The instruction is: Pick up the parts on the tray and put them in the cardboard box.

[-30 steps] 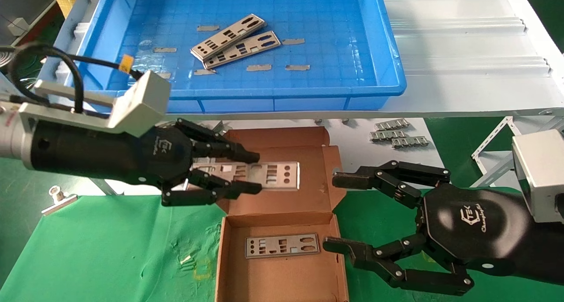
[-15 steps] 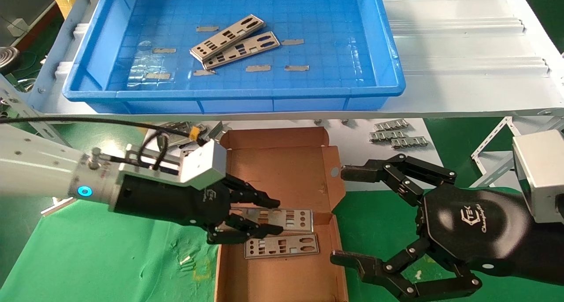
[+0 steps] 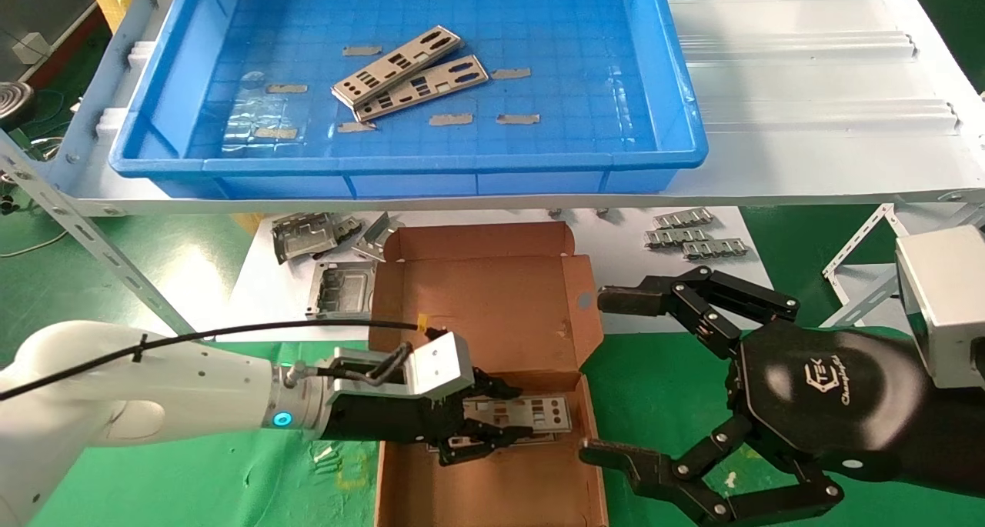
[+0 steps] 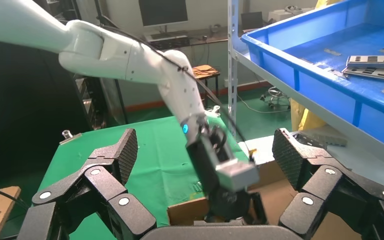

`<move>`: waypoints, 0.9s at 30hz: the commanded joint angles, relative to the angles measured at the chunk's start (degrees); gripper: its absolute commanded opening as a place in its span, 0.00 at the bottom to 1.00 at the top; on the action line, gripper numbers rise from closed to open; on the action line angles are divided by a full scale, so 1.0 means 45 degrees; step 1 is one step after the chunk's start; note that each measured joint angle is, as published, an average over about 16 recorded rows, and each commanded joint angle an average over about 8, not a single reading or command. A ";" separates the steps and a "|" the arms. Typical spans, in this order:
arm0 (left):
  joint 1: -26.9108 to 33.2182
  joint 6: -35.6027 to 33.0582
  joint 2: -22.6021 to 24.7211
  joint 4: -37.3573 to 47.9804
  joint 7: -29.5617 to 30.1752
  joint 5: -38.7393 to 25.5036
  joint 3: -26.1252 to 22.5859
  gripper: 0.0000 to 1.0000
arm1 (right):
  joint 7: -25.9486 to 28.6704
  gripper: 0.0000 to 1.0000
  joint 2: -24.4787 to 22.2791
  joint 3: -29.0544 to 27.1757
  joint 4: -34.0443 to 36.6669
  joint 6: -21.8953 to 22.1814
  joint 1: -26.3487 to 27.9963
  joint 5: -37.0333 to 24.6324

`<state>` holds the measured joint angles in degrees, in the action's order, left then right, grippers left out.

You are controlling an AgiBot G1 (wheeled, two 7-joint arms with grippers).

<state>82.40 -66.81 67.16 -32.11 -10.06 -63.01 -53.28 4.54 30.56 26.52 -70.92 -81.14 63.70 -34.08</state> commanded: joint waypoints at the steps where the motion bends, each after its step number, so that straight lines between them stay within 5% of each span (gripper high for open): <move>1: -0.0239 0.0411 0.0172 0.0067 -0.0171 -0.0121 -0.0045 0.00 | 0.0000 1.00 0.0000 0.0000 0.0000 0.0000 0.0000 0.0000; 3: -0.0300 0.0565 0.0238 0.0090 -0.0227 -0.0161 -0.0054 0.05 | 0.0000 1.00 0.0000 0.0000 0.0000 0.0000 0.0000 0.0000; 11: -0.0412 0.0818 0.0319 0.0165 -0.0298 -0.0292 -0.0113 0.97 | 0.0000 1.00 0.0000 0.0000 0.0000 0.0000 0.0000 0.0000; 27: -0.0004 -0.0064 0.0097 0.0151 0.0869 -0.0168 -0.0228 1.00 | 0.0000 1.00 0.0000 0.0000 0.0000 0.0000 0.0000 0.0000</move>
<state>82.26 -67.39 67.38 -31.57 -6.09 -63.25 -54.03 4.54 30.56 26.52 -70.92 -81.14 63.70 -34.08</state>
